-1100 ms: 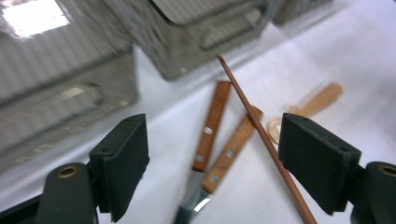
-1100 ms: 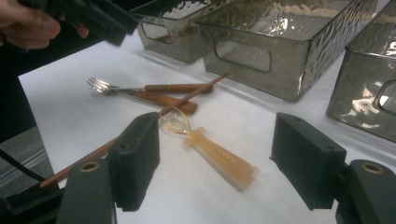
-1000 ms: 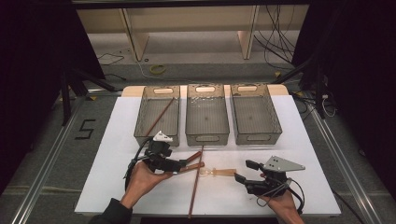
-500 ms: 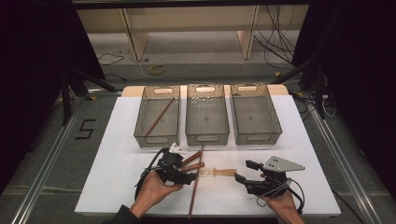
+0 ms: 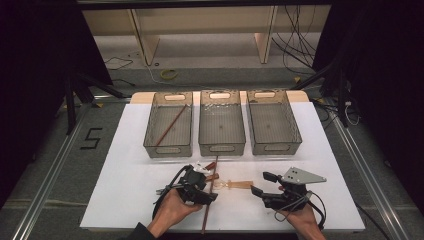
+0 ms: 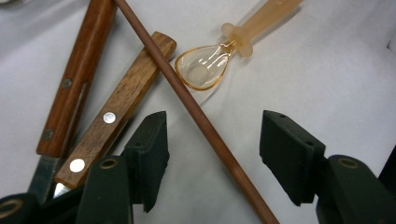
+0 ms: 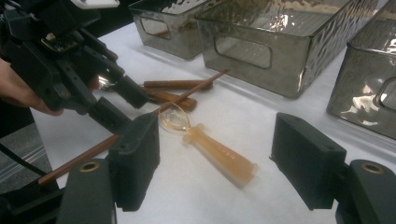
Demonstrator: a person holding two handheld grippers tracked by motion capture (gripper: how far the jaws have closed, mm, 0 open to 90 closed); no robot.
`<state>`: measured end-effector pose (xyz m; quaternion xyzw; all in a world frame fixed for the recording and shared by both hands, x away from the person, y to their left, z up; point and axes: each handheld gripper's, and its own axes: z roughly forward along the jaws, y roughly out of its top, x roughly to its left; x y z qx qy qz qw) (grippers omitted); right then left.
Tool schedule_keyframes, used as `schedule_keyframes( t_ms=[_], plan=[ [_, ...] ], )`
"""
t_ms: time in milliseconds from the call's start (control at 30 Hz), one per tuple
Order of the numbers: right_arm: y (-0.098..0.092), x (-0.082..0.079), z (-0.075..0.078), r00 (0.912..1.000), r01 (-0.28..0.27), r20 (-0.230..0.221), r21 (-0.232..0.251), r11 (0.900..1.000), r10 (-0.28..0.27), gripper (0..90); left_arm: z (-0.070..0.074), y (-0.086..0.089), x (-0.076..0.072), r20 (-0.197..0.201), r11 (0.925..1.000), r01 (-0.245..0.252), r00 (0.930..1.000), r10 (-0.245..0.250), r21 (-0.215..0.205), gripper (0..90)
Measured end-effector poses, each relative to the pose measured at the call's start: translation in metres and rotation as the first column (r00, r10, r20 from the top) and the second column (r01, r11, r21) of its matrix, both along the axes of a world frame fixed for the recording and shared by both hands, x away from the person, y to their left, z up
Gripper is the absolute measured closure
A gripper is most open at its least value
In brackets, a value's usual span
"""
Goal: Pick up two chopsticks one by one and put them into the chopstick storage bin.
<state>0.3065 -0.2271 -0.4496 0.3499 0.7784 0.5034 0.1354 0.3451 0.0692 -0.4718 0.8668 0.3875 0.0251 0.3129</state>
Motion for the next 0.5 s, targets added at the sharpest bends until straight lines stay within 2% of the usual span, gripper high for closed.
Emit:
schedule_keyframes(
  t_ms=[267, 500],
  plan=[
    [0.0, 0.0, 0.0, 1.0, -0.001, 0.0, 0.004, 1.0, 0.001, 33.0, -0.007, -0.013, -0.004, 0.018, 0.9986, 0.016, 0.9997, -0.017, 0.05, 42.8],
    [0.0, 0.0, 0.0, 1.0, -0.002, -0.001, 0.003, 1.0, 0.002, 33.0, -0.007, -0.014, -0.005, 0.051, 0.9963, 0.012, 0.9986, -0.016, 0.085, 50.6]
  ],
)
